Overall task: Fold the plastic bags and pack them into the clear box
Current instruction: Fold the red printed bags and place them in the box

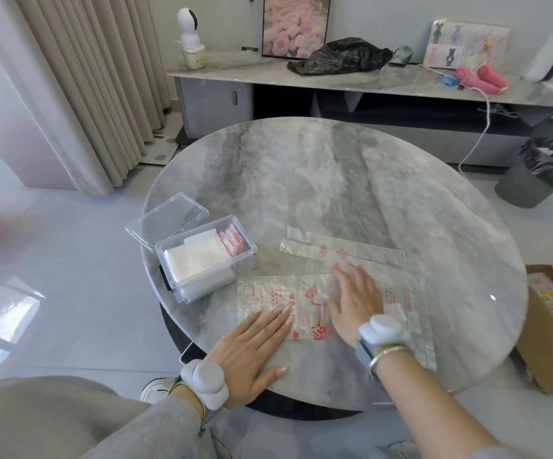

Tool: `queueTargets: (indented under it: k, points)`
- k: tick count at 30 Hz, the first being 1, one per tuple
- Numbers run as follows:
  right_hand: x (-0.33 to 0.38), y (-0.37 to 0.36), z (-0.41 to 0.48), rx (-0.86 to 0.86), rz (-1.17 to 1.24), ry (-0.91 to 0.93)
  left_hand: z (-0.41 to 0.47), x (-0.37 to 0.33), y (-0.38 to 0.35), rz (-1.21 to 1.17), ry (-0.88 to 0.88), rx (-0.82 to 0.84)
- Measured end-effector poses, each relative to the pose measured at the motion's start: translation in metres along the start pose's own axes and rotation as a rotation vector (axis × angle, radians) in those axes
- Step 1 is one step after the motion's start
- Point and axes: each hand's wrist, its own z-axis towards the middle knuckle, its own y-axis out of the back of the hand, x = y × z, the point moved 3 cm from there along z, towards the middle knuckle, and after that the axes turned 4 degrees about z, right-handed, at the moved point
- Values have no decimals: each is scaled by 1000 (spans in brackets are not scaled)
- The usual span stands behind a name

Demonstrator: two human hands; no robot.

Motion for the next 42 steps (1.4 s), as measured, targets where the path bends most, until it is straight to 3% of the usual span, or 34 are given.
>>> queueTargets:
  k: [5, 13, 21, 27, 35, 42]
  points:
    - [42, 0, 38, 207, -130, 282, -1, 0, -2, 2, -20, 10]
    - [44, 9, 65, 410, -346, 248, -1, 1, -4, 17, -17, 4]
    - [39, 23, 38, 228, -131, 339, -2, -2, 1, 51, -10, -26]
    - [26, 22, 17, 272, -225, 324, -4, -6, 0, 41, -19, -14]
    - [16, 30, -14, 169, -244, 335, 21, 10, 47, -2, 161, -250]
    - [18, 24, -24, 121, -303, 441, 43, 40, 53, 227, 111, -115]
